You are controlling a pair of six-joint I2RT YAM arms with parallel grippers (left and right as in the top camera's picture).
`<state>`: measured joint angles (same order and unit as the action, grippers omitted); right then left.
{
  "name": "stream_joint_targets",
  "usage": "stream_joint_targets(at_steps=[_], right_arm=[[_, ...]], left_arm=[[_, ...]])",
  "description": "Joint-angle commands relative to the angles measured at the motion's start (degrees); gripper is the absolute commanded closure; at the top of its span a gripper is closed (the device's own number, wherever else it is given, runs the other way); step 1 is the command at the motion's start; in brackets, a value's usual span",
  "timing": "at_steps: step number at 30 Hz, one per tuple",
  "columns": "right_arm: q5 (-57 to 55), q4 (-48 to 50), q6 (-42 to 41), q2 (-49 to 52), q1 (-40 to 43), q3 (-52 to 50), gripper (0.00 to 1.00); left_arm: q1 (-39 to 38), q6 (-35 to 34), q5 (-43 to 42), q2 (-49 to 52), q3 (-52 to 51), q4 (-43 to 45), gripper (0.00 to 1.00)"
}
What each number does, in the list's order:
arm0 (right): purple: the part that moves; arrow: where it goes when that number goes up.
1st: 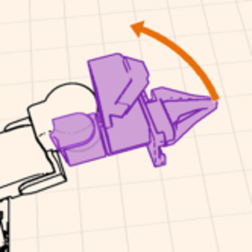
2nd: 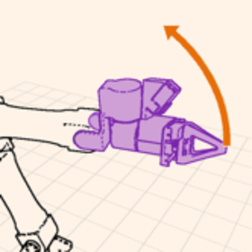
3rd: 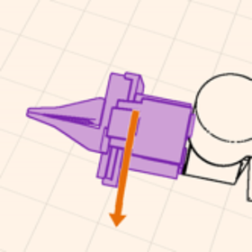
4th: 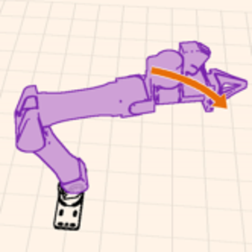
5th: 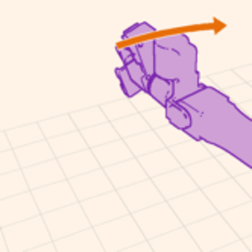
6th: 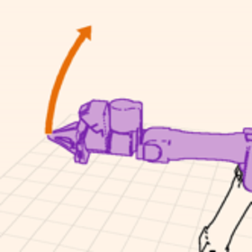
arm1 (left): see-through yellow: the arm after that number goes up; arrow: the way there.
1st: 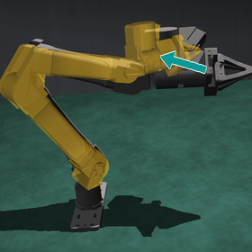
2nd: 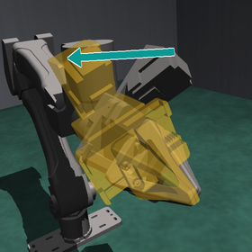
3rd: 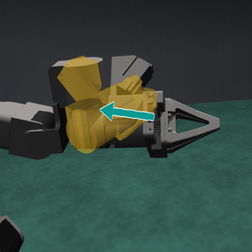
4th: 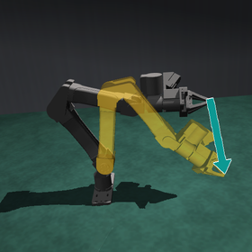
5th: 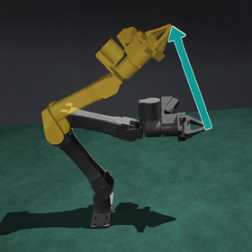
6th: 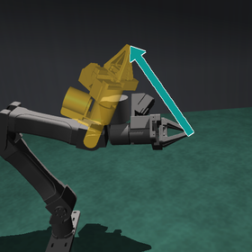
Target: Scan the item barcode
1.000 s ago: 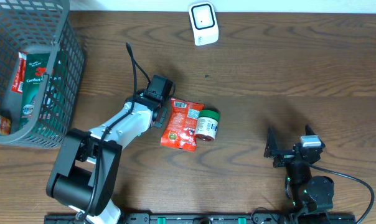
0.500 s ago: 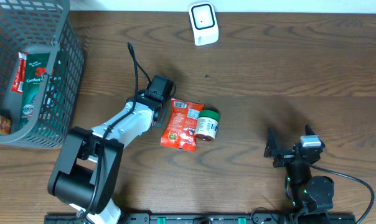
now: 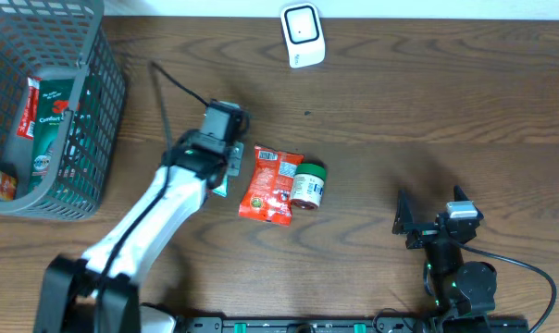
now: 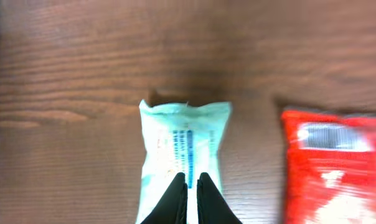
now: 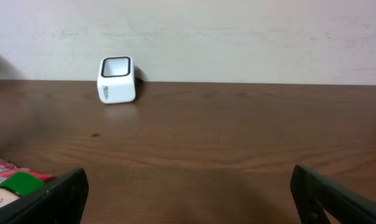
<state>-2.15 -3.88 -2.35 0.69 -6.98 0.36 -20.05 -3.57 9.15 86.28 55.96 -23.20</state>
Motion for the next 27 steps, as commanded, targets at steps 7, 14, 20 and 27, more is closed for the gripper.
stream_joint_targets(at_steps=[7,14,20,27], right_arm=[[-0.13,-0.24,0.48,-0.31,0.24,-0.04,0.01],[-0.13,-0.24,0.48,-0.31,0.24,-0.04,0.01],[-0.13,-0.24,0.48,-0.31,0.24,-0.04,0.01],[-0.13,-0.22,0.48,-0.31,0.24,-0.04,0.01]], left_arm=[[8.83,-2.75,-17.94,-0.9,0.52,-2.69,0.5],[6.12,-2.08,-14.21,5.38,0.2,-2.01,0.48],[4.66,-2.08,-8.39,11.58,0.2,1.09,0.48],[3.48,-2.08,-5.33,15.39,0.2,3.43,0.48]])
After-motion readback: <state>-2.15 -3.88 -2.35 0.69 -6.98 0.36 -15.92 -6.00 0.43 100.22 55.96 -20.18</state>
